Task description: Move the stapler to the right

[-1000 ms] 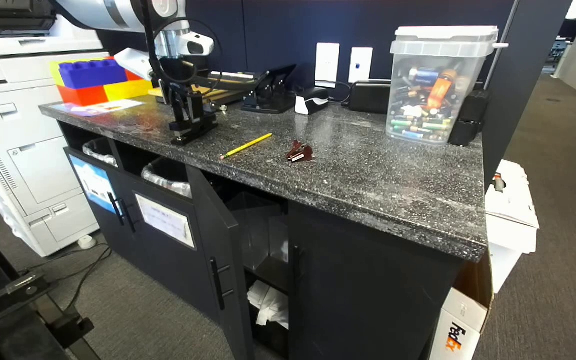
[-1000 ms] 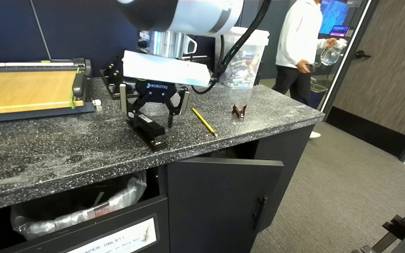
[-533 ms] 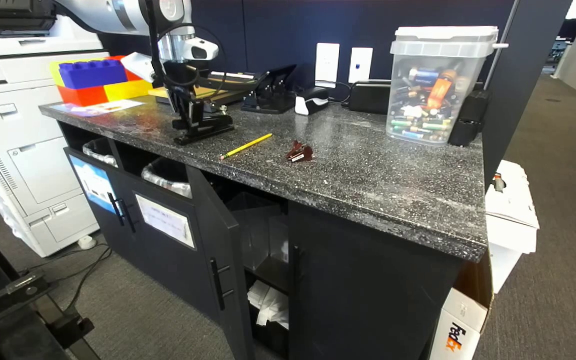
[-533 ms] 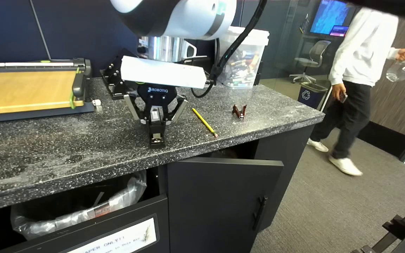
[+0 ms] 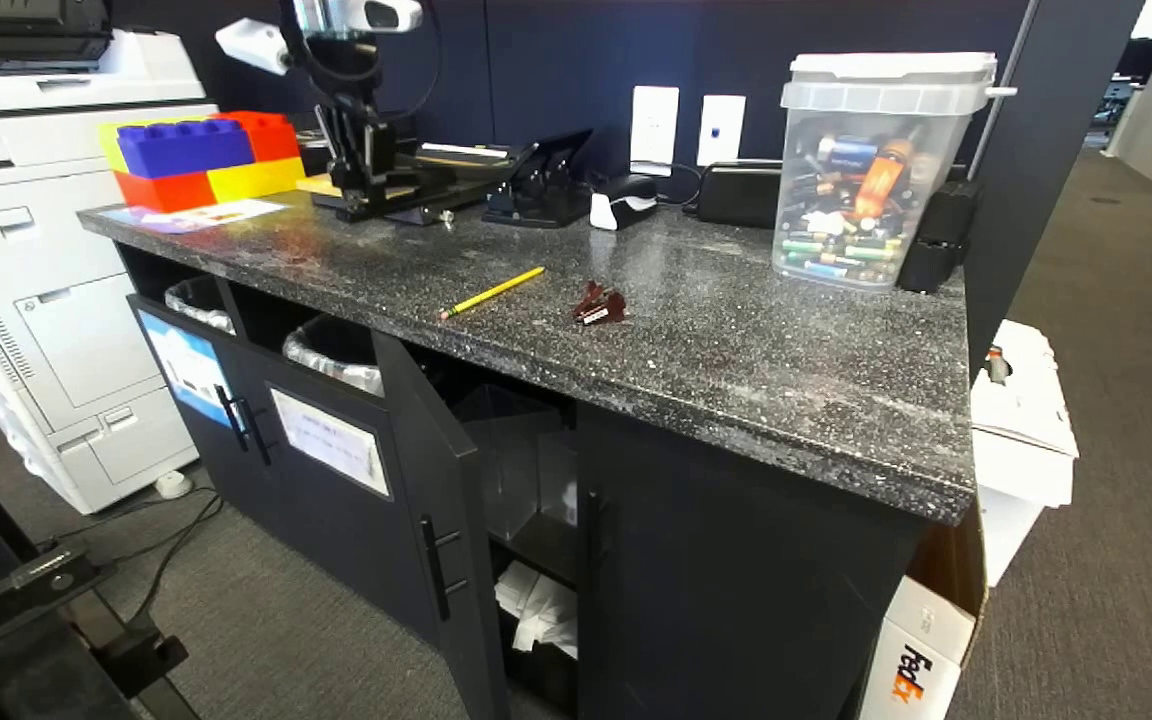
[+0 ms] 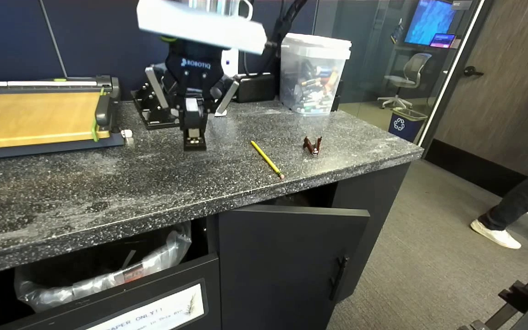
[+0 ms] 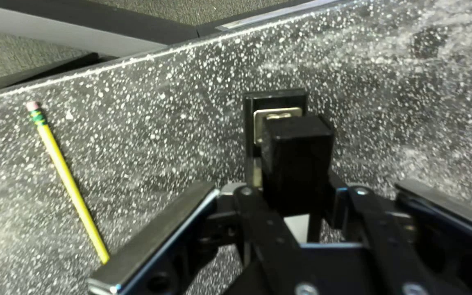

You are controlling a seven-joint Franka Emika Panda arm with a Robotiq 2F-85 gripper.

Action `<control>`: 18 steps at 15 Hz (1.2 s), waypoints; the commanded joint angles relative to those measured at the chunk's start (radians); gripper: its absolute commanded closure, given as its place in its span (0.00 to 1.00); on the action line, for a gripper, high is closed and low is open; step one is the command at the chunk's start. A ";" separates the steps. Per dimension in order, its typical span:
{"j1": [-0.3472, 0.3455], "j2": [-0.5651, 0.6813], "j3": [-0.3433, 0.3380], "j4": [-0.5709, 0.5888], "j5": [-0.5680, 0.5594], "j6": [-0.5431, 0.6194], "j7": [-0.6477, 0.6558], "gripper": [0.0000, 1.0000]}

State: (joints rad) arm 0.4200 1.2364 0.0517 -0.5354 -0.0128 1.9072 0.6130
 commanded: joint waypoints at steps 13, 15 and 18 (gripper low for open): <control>-0.476 -0.051 -0.024 0.045 0.013 -0.167 -0.125 0.92; -0.506 -0.019 -0.028 0.049 0.005 -0.157 -0.130 0.92; -0.525 0.035 -0.033 0.052 -0.005 -0.141 -0.117 0.92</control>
State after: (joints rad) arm -0.1037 1.2178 0.0272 -0.5313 -0.0111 1.7680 0.4911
